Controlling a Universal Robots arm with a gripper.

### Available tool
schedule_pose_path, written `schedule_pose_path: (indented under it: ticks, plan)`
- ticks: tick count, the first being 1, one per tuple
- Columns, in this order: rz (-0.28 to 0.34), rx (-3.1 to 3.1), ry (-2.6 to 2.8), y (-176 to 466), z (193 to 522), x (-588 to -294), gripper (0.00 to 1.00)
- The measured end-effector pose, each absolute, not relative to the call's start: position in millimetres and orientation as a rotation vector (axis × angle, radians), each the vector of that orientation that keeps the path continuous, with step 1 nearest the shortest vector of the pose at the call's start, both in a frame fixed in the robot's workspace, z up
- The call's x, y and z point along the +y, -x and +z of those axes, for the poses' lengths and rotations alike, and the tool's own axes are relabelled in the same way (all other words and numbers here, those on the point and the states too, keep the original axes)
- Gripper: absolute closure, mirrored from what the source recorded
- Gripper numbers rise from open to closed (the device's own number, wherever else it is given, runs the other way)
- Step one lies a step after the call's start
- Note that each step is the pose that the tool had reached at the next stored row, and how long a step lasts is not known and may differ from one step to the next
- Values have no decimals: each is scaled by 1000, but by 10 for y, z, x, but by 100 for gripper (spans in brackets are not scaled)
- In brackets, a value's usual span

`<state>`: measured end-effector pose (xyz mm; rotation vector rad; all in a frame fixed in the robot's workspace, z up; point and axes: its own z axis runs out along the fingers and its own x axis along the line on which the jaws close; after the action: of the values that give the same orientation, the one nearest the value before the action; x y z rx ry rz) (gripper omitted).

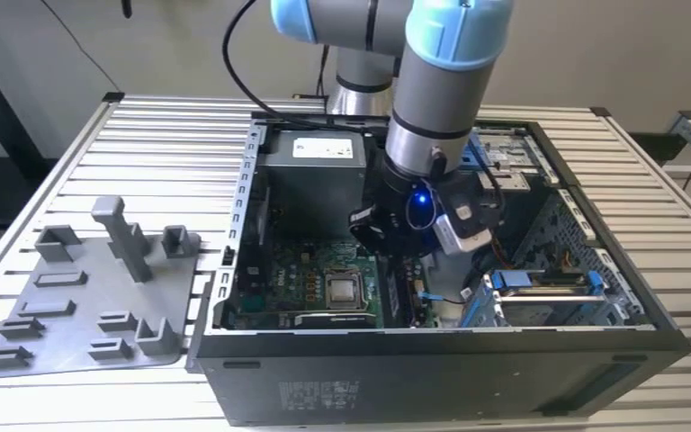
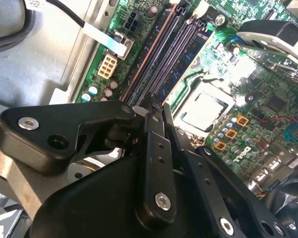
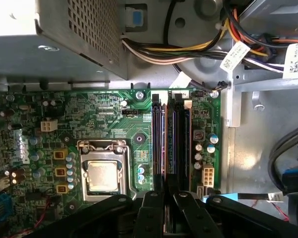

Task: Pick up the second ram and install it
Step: 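Insert the second ram into the second slot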

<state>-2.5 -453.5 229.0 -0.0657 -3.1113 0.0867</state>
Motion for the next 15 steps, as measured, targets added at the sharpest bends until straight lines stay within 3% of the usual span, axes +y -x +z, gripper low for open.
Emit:
schedule_pose_path:
  ticks: [15]
  plan:
    - [87,-3111,65,25,2248,-4561,86]
